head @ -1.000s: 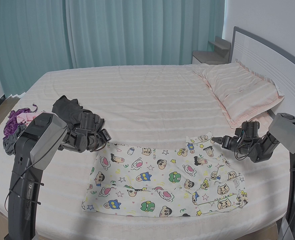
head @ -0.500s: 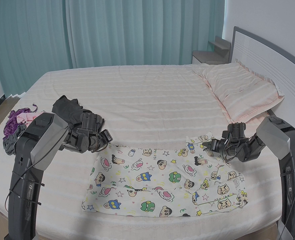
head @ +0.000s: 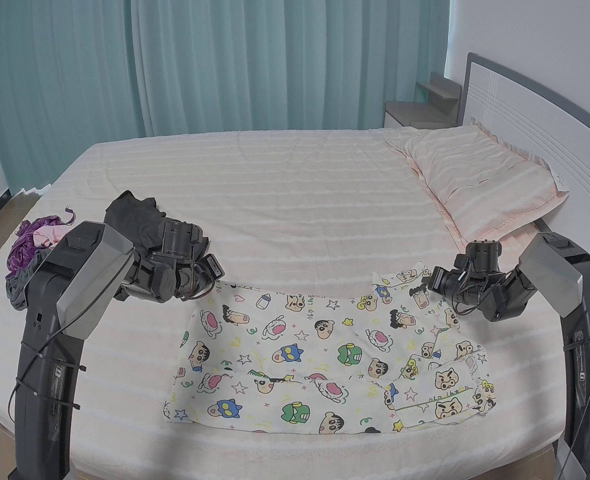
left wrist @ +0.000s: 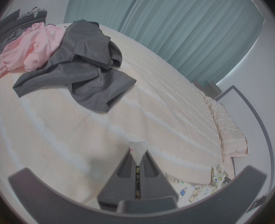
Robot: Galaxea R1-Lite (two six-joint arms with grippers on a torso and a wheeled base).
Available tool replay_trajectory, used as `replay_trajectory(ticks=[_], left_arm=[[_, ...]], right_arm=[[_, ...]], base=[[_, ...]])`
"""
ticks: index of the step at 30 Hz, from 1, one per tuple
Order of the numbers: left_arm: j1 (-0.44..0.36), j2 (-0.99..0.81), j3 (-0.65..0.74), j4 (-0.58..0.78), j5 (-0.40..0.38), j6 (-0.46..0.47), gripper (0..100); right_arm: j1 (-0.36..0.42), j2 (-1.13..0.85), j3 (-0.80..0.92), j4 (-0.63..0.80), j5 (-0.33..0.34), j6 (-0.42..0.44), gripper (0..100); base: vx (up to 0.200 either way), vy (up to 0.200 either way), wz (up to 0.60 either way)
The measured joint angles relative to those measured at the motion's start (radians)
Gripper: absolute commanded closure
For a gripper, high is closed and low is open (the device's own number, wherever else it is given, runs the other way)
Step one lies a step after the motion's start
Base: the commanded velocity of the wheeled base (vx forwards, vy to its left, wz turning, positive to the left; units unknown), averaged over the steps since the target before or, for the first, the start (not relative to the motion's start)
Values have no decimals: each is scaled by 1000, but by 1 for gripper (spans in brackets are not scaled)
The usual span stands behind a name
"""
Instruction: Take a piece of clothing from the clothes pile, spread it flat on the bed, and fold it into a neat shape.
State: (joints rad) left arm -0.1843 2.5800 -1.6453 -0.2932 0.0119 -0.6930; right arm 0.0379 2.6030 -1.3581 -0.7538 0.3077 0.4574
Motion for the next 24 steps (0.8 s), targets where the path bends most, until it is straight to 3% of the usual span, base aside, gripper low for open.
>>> replay_trajectory(ticks=[5, 24], left_arm=[[1, -13, -8, -5, 40, -17, 100], [5, -39, -31, -4, 49, -41, 100]], right_arm=[[-12, 0, 6, -44, 4, 30, 100], [-27, -6, 15, -107, 7, 51, 100]], base=[[0, 0, 0], [0, 0, 0]])
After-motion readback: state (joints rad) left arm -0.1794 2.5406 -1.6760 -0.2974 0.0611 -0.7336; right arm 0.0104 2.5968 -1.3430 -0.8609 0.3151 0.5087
